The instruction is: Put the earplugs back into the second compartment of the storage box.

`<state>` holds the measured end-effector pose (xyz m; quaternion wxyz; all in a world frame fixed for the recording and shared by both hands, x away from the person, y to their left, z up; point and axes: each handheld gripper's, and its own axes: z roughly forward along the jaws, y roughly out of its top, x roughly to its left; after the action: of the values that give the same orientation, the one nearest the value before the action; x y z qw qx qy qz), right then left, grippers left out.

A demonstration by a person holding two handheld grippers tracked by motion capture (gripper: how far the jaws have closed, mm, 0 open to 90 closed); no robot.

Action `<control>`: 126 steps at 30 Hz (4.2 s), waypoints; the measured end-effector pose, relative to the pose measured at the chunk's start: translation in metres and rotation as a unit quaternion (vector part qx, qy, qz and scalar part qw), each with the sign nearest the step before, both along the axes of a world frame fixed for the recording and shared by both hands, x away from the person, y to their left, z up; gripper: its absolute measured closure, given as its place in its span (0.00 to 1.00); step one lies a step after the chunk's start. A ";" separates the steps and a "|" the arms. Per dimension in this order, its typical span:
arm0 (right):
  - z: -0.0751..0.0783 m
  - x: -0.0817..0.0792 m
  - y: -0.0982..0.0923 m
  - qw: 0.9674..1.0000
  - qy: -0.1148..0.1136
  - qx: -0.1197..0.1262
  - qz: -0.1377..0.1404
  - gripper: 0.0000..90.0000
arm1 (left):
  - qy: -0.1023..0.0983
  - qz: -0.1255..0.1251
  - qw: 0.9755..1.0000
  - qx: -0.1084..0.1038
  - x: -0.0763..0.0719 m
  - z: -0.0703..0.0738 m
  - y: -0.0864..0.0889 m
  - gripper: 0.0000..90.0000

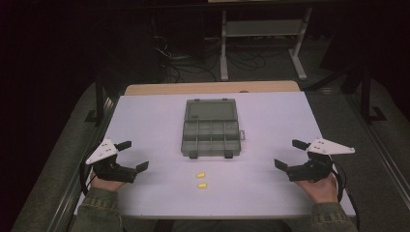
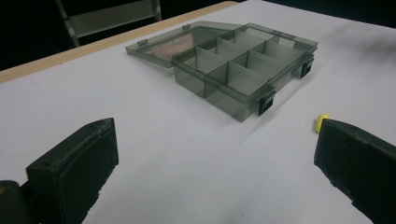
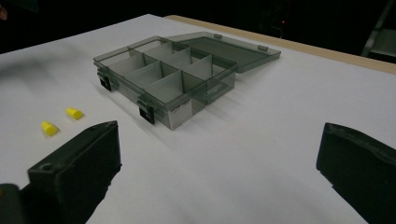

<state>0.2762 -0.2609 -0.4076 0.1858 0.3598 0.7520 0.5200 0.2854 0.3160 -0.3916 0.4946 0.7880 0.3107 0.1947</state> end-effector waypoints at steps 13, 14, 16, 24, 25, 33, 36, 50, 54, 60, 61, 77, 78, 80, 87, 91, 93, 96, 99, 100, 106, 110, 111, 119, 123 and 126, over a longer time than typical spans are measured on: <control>-0.002 0.002 0.002 1.000 0.006 -0.005 0.006 0.00 | 0.012 -0.055 0.997 0.047 0.009 0.013 -0.030 0.00; -0.001 0.002 0.002 1.000 0.007 -0.005 0.007 0.00 | 0.014 -0.058 0.997 0.049 0.010 0.014 -0.031 0.00; -0.001 0.002 0.002 1.000 0.007 -0.005 0.008 0.00 | 0.017 -0.064 0.996 0.054 0.013 0.015 -0.035 0.00; -0.001 0.002 0.002 1.000 0.007 -0.001 0.009 0.00 | 0.021 -0.092 0.993 0.076 0.019 0.023 -0.054 0.00; -0.001 0.002 0.002 1.000 0.008 -0.001 0.009 0.00 | 0.023 -0.096 0.992 0.080 0.020 0.024 -0.056 0.00; -0.002 0.002 0.002 1.000 0.009 -0.001 0.012 0.00 | 0.032 -0.121 0.987 0.099 0.027 0.027 -0.075 0.00; -0.002 0.002 0.003 1.000 0.011 -0.002 0.014 0.00 | 0.036 -0.127 0.986 0.106 0.028 0.026 -0.079 0.00; -0.002 0.002 0.003 1.000 0.013 -0.002 0.017 0.00 | 0.058 -0.170 0.974 0.136 0.038 0.017 -0.107 0.00; -0.002 0.002 0.004 1.000 0.013 -0.003 0.020 0.00 | 0.065 -0.189 0.969 0.146 0.041 0.013 -0.119 0.00; -0.003 0.002 0.004 1.000 0.013 -0.005 0.022 0.00 | 0.073 -0.206 0.962 0.164 0.043 0.009 -0.132 0.00; -0.003 0.002 0.004 1.000 0.013 -0.005 0.022 0.00 | 0.074 -0.208 0.961 0.167 0.043 0.007 -0.134 0.00; -0.005 0.003 0.006 0.999 0.018 -0.009 0.028 0.00 | 0.114 -0.271 0.933 0.207 0.044 -0.014 -0.166 0.15; -0.005 0.003 0.006 0.999 0.019 -0.010 0.028 0.00 | 0.118 -0.274 0.931 0.209 0.045 -0.016 -0.168 0.18; -0.006 0.003 0.006 0.999 0.020 -0.011 0.029 0.00 | 0.126 -0.282 0.927 0.212 0.045 -0.019 -0.171 0.24; -0.006 0.003 0.007 0.999 0.022 -0.014 0.031 0.00 | 0.133 -0.297 0.917 0.230 0.048 -0.028 -0.178 0.42; -0.006 0.003 0.007 0.999 0.022 -0.015 0.031 0.00 | 0.136 -0.298 0.913 0.242 0.049 -0.032 -0.180 0.60; -0.007 0.003 0.007 0.999 0.022 -0.015 0.031 0.00 | 0.136 -0.298 0.913 0.244 0.049 -0.032 -0.180 0.63; -0.007 0.003 0.007 0.999 0.025 -0.018 0.032 0.00 | 0.133 -0.300 0.909 0.257 0.049 -0.035 -0.182 0.76; -0.008 0.004 0.008 0.999 0.026 -0.021 0.032 0.00 | 0.130 -0.301 0.908 0.261 0.048 -0.036 -0.182 0.85; -0.008 0.004 0.008 0.999 0.026 -0.021 0.032 0.00 | 0.133 -0.304 0.907 0.258 0.048 -0.035 -0.182 0.85; -0.008 0.004 0.008 0.999 0.028 -0.023 0.032 0.00 | 0.140 -0.311 0.905 0.256 0.050 -0.032 -0.182 0.91; -0.009 0.004 0.008 0.999 0.029 -0.023 0.033 0.00 | 0.146 -0.316 0.904 0.247 0.055 -0.022 -0.181 0.92; -0.009 0.004 0.008 0.999 0.029 -0.023 0.033 0.00 | 0.146 -0.316 0.904 0.247 0.055 -0.022 -0.181 0.92; -0.009 0.005 0.008 0.999 0.031 -0.022 0.036 0.00 | 0.138 -0.323 0.906 0.237 0.065 0.003 -0.182 0.92; -0.009 0.005 0.008 0.999 0.031 -0.021 0.037 0.00 | 0.134 -0.326 0.904 0.242 0.071 0.016 -0.185 0.92; -0.009 0.005 0.008 0.999 0.032 -0.022 0.037 0.00 | 0.130 -0.325 0.905 0.243 0.077 0.025 -0.188 0.92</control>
<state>0.2811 -0.2530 -0.4166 0.1500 0.3439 0.7818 0.4981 0.3619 0.1282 -0.3670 0.2786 0.9594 0.0421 -0.0119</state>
